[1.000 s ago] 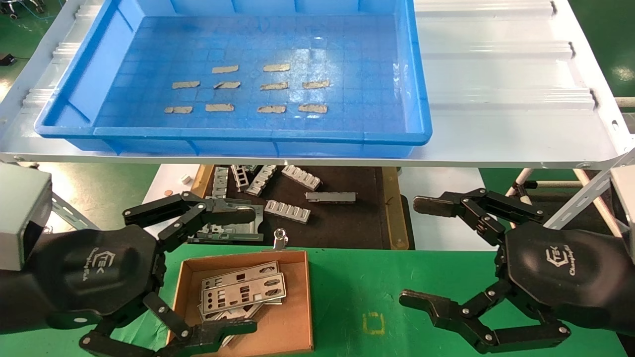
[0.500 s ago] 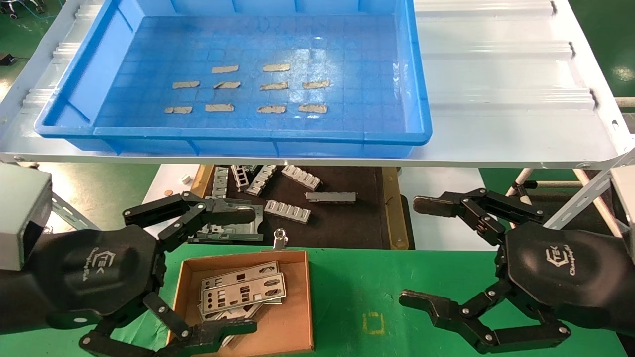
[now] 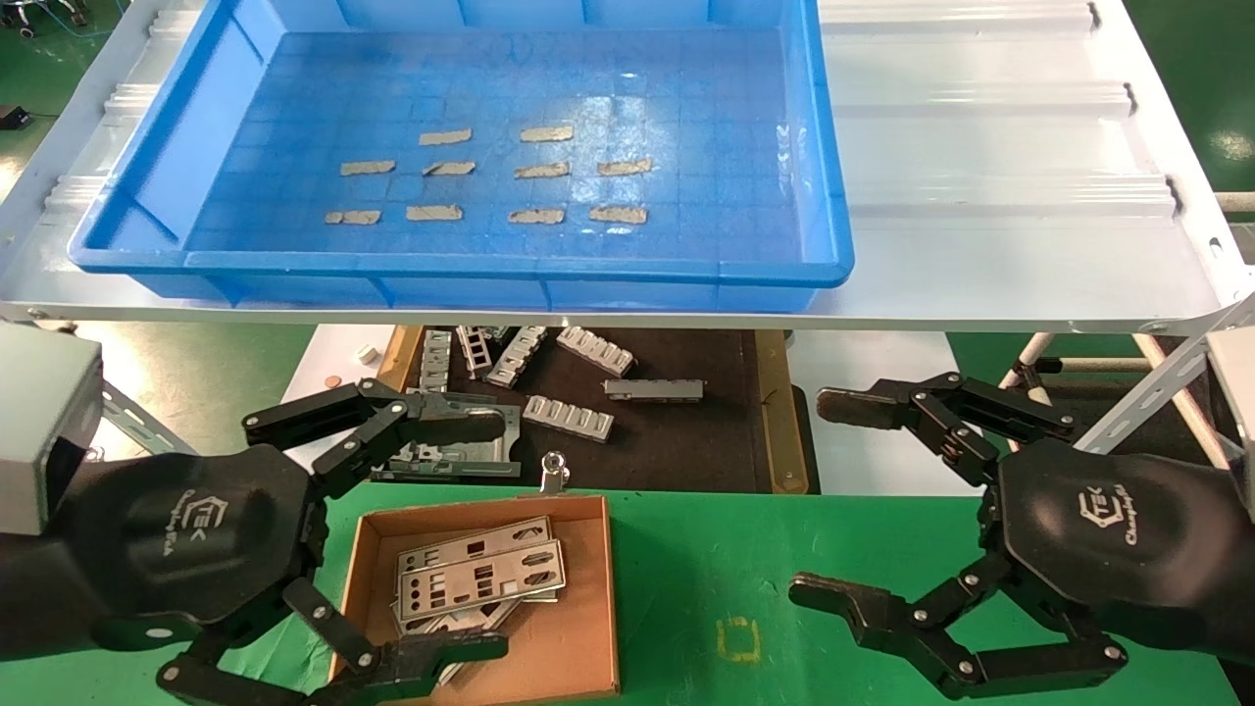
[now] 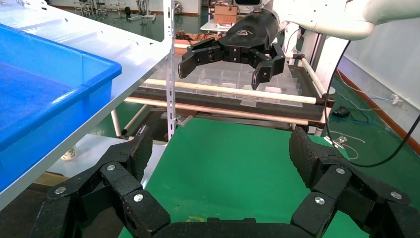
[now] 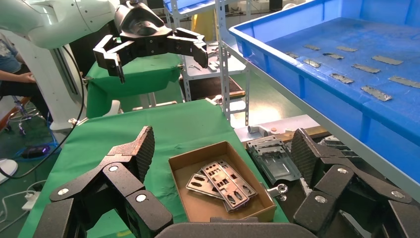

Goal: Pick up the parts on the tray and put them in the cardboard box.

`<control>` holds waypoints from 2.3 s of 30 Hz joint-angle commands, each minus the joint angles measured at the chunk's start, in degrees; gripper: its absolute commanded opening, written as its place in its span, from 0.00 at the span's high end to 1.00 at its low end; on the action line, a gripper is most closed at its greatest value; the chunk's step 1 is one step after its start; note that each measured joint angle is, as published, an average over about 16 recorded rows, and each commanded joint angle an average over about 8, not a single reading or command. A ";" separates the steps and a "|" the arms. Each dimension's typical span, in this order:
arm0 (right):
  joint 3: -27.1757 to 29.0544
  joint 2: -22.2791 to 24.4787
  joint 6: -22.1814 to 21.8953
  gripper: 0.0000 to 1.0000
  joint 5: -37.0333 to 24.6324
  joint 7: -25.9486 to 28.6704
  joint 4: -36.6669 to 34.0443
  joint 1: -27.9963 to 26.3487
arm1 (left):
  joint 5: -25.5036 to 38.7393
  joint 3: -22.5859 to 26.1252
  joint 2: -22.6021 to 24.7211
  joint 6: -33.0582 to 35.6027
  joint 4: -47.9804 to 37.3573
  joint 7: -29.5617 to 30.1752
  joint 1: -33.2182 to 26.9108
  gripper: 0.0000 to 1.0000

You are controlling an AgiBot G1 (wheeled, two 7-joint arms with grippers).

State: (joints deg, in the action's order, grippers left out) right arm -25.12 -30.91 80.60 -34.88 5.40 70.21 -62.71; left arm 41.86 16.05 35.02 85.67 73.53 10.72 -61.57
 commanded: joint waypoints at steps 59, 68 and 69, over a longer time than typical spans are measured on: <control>0.00 0.00 0.00 0.00 0.00 0.00 0.00 0.00 | 0.00 0.00 0.00 0.00 0.00 0.00 0.00 0.00; 0.00 0.00 0.00 0.00 0.00 0.00 0.00 0.00 | 0.00 0.00 0.00 0.00 0.00 0.00 0.00 0.00; 0.00 0.00 0.00 0.00 0.00 0.00 0.00 0.00 | 0.00 0.00 0.00 0.00 0.00 0.00 0.00 0.00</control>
State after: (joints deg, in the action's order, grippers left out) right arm -25.12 -30.91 80.60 -34.88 5.40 70.21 -62.71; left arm 41.86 16.05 35.02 85.67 73.53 10.72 -61.57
